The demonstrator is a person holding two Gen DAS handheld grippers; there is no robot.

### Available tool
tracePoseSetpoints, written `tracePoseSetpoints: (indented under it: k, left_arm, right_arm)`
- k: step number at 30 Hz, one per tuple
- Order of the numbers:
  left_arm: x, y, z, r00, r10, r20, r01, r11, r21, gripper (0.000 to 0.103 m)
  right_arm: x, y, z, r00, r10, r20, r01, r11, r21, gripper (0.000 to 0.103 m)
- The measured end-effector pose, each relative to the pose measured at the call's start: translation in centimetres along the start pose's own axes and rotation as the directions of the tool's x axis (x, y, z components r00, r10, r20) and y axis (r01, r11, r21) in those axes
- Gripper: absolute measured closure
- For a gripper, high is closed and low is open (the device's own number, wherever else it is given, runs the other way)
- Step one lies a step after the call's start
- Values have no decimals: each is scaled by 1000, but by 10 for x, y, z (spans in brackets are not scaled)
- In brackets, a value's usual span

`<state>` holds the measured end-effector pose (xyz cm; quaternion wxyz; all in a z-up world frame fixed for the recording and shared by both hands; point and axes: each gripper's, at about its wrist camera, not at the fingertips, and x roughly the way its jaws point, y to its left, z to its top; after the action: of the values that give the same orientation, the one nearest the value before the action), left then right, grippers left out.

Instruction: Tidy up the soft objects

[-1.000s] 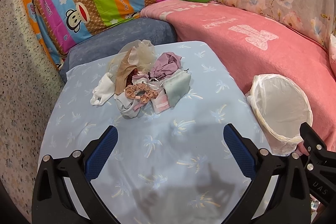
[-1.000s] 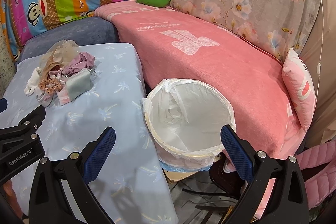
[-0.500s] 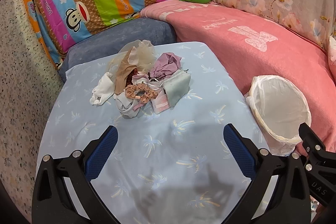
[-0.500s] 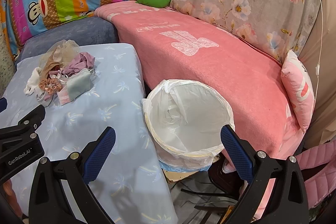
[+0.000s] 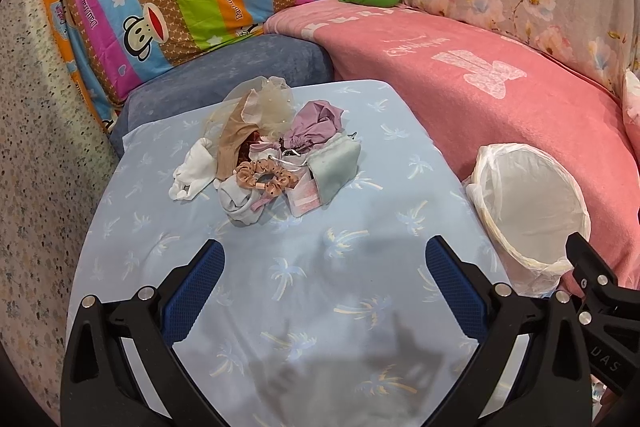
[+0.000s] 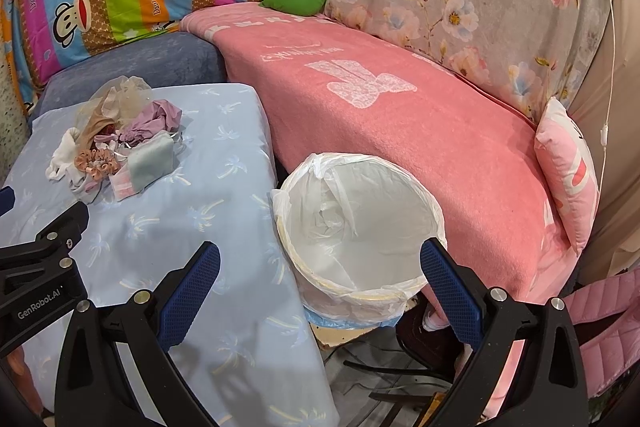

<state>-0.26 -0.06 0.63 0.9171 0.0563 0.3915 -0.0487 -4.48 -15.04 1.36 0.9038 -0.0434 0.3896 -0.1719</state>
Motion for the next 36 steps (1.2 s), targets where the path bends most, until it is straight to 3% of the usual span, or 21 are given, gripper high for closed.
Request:
tracePoseSetpoints:
  k: [36]
  left_arm:
    - [0,2,0,1000,-3,6,3,1000,0,7]
  right_arm:
    - [-2,3,1,1000,-7,3,7,1000,-1,6]
